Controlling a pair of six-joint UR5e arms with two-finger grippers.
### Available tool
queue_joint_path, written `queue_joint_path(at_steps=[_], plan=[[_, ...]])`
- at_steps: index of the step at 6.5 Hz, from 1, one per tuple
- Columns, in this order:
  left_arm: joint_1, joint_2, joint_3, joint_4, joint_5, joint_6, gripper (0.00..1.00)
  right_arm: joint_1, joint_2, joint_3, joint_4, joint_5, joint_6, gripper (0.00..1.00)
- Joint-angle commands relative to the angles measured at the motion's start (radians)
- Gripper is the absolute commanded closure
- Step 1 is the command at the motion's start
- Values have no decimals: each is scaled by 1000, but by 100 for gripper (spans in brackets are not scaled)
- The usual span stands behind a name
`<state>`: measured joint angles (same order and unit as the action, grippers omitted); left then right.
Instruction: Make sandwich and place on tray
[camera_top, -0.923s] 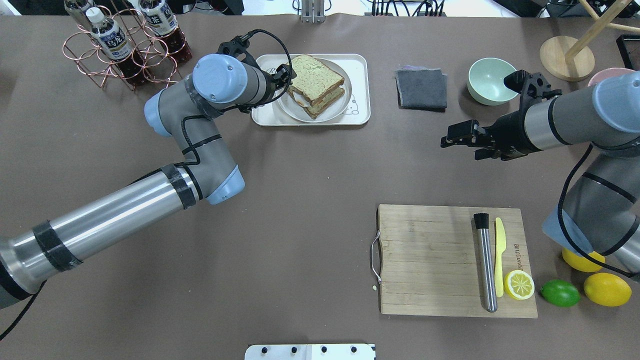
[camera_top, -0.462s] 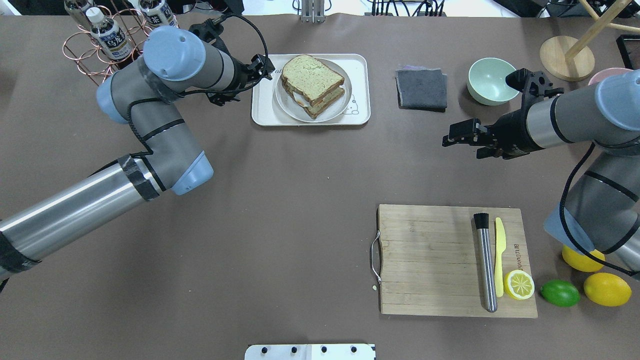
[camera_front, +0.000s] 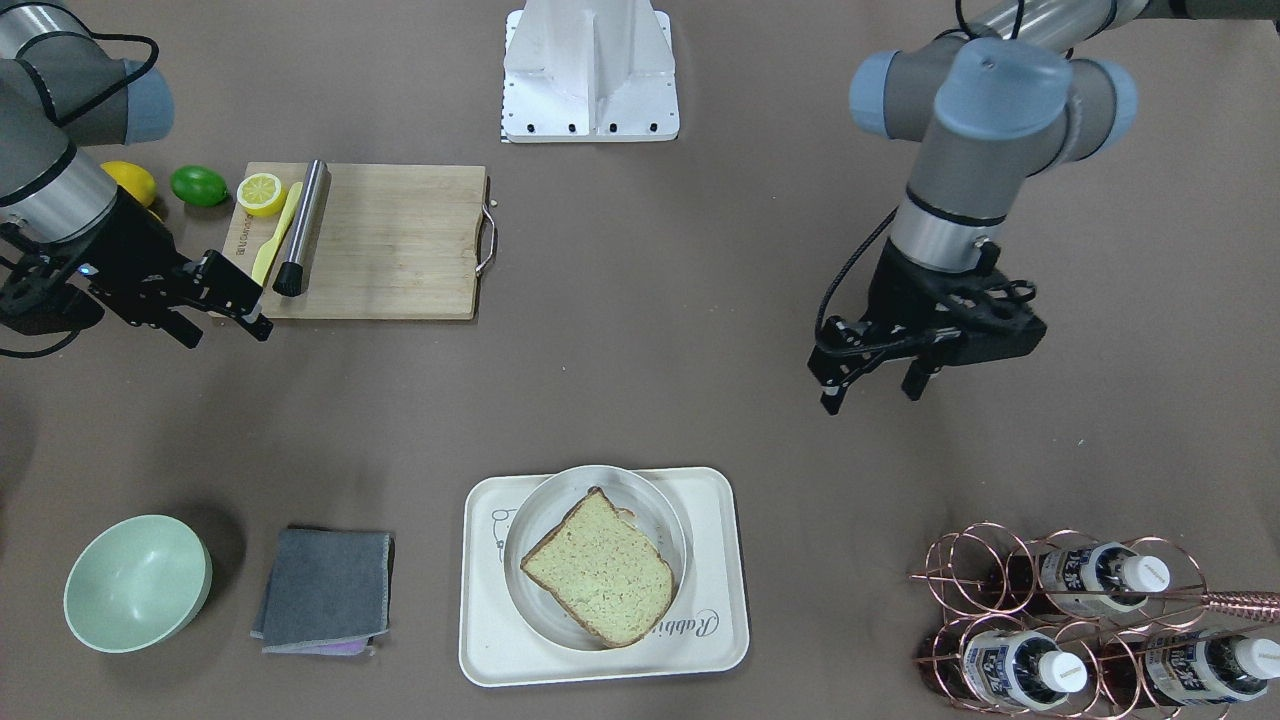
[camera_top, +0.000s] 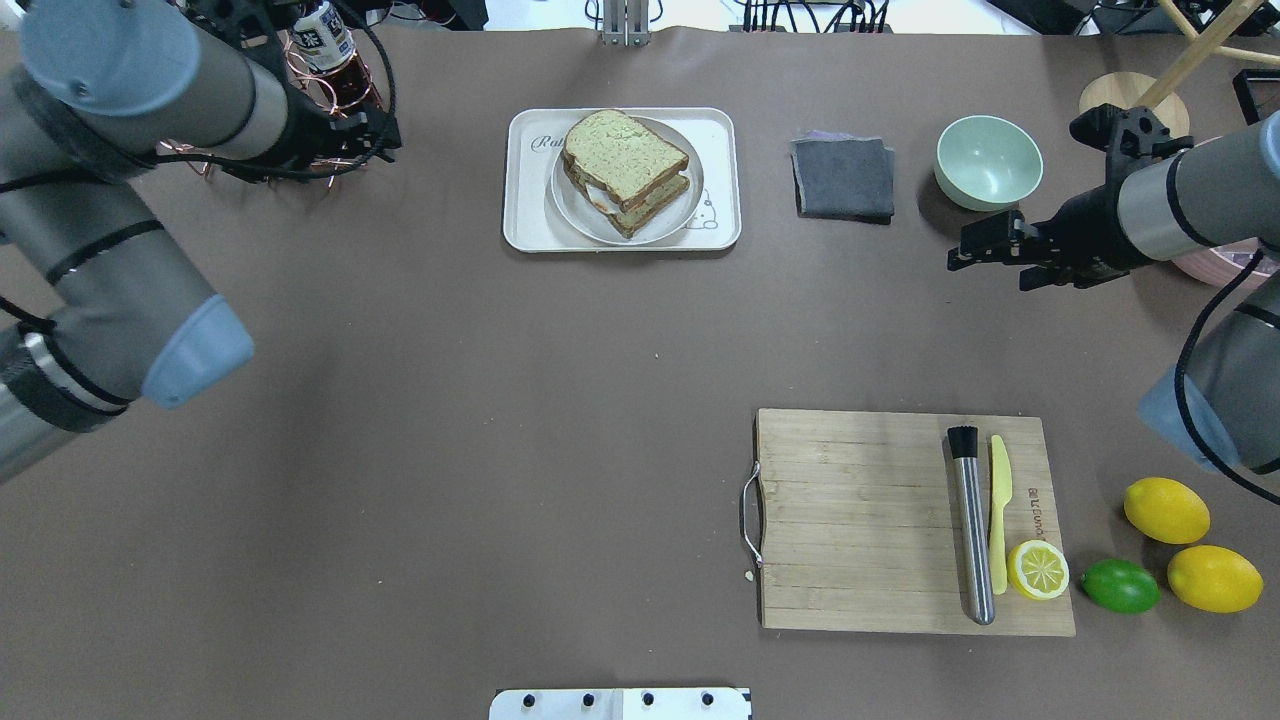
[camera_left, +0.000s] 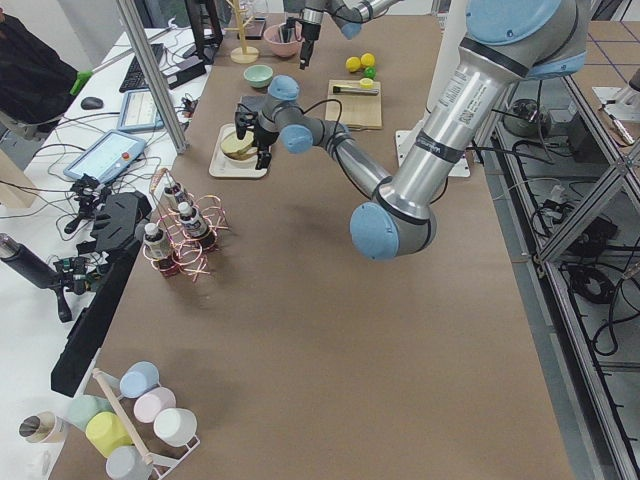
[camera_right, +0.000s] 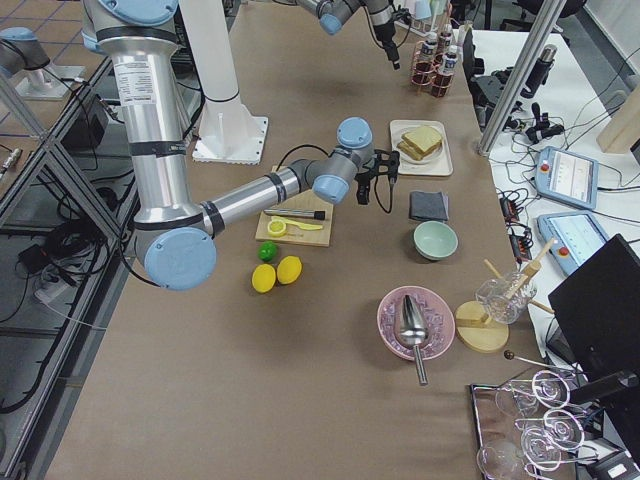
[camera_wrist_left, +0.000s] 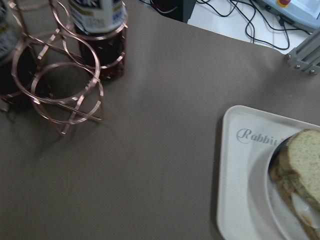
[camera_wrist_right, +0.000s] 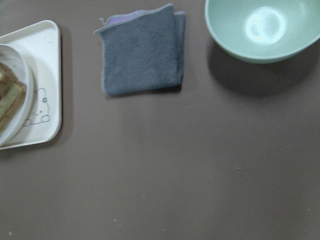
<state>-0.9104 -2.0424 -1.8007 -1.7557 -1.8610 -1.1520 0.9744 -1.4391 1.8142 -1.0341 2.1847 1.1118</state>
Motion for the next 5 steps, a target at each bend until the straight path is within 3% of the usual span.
queue_joint_path(at_steps=[1,3,5], plan=[[-199,133,-84,62,-152,299,3,120,-13,-1,-262,6,-375,0],[-431,253,-53,67,-310,664,3,286,-70,-7,-461,-11,-776,0],[-597,269,91,74,-523,896,3,468,-92,-38,-587,7,-1086,0]])
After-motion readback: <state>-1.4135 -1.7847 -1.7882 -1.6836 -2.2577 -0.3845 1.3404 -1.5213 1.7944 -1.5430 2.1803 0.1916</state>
